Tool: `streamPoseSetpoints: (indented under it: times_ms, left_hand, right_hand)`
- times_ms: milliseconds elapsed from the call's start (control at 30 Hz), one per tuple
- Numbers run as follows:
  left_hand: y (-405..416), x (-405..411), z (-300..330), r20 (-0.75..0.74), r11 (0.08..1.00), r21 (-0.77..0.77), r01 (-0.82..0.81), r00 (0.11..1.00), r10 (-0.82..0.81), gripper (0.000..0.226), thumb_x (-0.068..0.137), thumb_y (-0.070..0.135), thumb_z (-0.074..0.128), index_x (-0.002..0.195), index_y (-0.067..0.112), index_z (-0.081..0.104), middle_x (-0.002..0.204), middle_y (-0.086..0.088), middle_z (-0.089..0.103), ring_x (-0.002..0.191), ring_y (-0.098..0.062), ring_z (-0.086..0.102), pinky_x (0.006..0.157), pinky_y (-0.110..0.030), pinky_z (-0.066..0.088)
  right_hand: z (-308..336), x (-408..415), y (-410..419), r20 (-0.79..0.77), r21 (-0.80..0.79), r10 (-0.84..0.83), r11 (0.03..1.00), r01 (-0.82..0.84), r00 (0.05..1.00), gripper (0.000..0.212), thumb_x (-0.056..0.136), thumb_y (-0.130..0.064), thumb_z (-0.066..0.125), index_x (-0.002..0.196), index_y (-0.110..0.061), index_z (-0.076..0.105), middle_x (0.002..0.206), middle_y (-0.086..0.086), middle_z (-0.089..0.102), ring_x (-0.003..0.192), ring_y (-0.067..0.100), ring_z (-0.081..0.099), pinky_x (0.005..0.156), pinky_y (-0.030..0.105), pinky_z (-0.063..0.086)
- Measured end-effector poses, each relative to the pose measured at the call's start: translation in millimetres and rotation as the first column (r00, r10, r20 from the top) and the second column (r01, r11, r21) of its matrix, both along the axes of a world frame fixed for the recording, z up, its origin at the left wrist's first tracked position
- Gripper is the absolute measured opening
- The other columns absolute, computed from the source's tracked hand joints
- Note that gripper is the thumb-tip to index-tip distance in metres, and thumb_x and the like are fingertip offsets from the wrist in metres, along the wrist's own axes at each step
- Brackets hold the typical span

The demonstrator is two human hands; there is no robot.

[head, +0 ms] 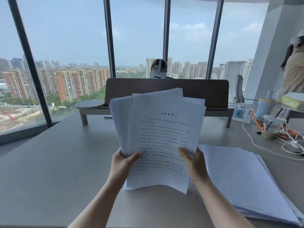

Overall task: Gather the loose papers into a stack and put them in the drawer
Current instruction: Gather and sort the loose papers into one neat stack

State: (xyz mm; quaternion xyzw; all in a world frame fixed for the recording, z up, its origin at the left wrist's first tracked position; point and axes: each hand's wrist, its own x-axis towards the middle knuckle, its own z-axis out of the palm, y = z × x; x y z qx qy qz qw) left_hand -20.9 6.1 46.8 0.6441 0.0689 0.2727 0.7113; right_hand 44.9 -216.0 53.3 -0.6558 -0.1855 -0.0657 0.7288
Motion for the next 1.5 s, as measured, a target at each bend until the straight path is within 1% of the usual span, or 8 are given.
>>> streamPoseSetpoints:
  times_ms: [200, 333, 433, 700, 833, 1033, 1400, 1500]
  left_hand:
    - [-9, 7, -3, -0.050, 0.999, 0.027, 0.037, 0.998, -0.035, 0.019, 0.065, 0.011, 0.083, 0.080, 0.009, 0.072, 0.072, 0.002, 0.076, 0.066, -0.011, 0.071, 0.057, -0.022, 0.055]
    - [-27, 24, 8, -0.059, 0.998, 0.032, 0.055, 0.997, -0.053, 0.012, 0.077, 0.000, 0.075, 0.084, 0.010, 0.071, 0.072, 0.003, 0.075, 0.066, -0.011, 0.069, 0.063, -0.028, 0.059]
    - [-51, 40, 14, -0.072, 0.995, 0.038, 0.093, 0.993, -0.090, 0.016, 0.078, 0.000, 0.074, 0.087, 0.012, 0.070, 0.073, 0.005, 0.075, 0.066, -0.010, 0.069, 0.063, -0.028, 0.058]
    - [-138, 81, 10, -0.249, 0.962, 0.028, 0.270, 0.934, -0.255, 0.024, 0.075, 0.011, 0.074, 0.098, 0.010, 0.065, 0.091, -0.010, 0.074, 0.079, -0.026, 0.071, 0.071, -0.037, 0.060]
    - [-176, 93, 2, -0.327, 0.946, 0.066, 0.317, 0.903, -0.280, 0.015, 0.082, 0.004, 0.065, 0.096, 0.008, 0.064, 0.086, -0.007, 0.073, 0.070, -0.019, 0.069, 0.058, -0.026, 0.057]
    - [-213, 111, -19, -0.457, 0.923, 0.116, 0.367, 0.845, -0.278, 0.031, 0.058, 0.023, 0.067, 0.087, 0.012, 0.070, 0.084, -0.007, 0.076, 0.078, -0.026, 0.073, 0.077, -0.046, 0.060]
    - [-246, 128, -43, -0.561, 0.809, 0.472, 0.352, 0.827, -0.033, 0.028, 0.067, 0.039, 0.064, 0.077, 0.013, 0.060, 0.098, -0.010, 0.064, 0.096, -0.032, 0.060, 0.088, -0.044, 0.051]
    - [-248, 129, -45, -0.554, 0.807, 0.485, 0.337, 0.832, -0.015, 0.031, 0.065, 0.039, 0.064, 0.080, 0.012, 0.063, 0.097, -0.010, 0.065, 0.095, -0.032, 0.061, 0.086, -0.043, 0.052]
  right_hand:
    - [-4, 4, -3, 0.054, -0.122, -0.106, 0.986, 0.112, 0.993, 0.026, 0.092, -0.009, 0.064, 0.109, -0.028, 0.067, 0.100, -0.016, 0.075, 0.094, -0.004, 0.068, 0.081, 0.019, 0.053]
    - [14, 8, -25, 0.091, -0.169, -0.211, 0.960, 0.224, 0.973, 0.022, 0.091, -0.009, 0.064, 0.106, -0.024, 0.069, 0.094, -0.015, 0.073, 0.080, -0.008, 0.067, 0.064, 0.007, 0.050]
    - [26, 16, -51, 0.088, -0.211, -0.283, 0.932, 0.295, 0.955, 0.016, 0.088, -0.011, 0.067, 0.096, -0.025, 0.069, 0.081, -0.016, 0.071, 0.066, -0.001, 0.064, 0.054, 0.013, 0.050]
    - [20, 44, -145, -0.042, -0.433, -0.471, 0.803, 0.409, 0.881, 0.009, 0.082, -0.018, 0.070, 0.090, -0.020, 0.069, 0.087, -0.003, 0.072, 0.084, 0.021, 0.067, 0.067, 0.030, 0.051]
    - [8, 55, -185, -0.092, -0.503, -0.523, 0.759, 0.413, 0.848, 0.012, 0.078, -0.017, 0.074, 0.084, -0.021, 0.066, 0.086, 0.000, 0.073, 0.084, 0.025, 0.068, 0.075, 0.037, 0.056]
    - [-3, 64, -228, -0.165, -0.587, -0.563, 0.716, 0.378, 0.810, 0.015, 0.078, -0.013, 0.075, 0.083, -0.023, 0.065, 0.083, -0.003, 0.071, 0.084, 0.026, 0.068, 0.076, 0.034, 0.054]
    - [-30, 78, -262, -0.236, -0.778, -0.626, 0.579, 0.241, 0.743, 0.012, 0.078, -0.021, 0.069, 0.087, -0.013, 0.067, 0.096, 0.010, 0.072, 0.098, 0.031, 0.066, 0.090, 0.039, 0.049]
    - [-31, 78, -264, -0.251, -0.769, -0.630, 0.591, 0.244, 0.735, 0.012, 0.079, -0.019, 0.068, 0.084, -0.011, 0.062, 0.087, 0.006, 0.068, 0.085, 0.029, 0.064, 0.073, 0.033, 0.047]
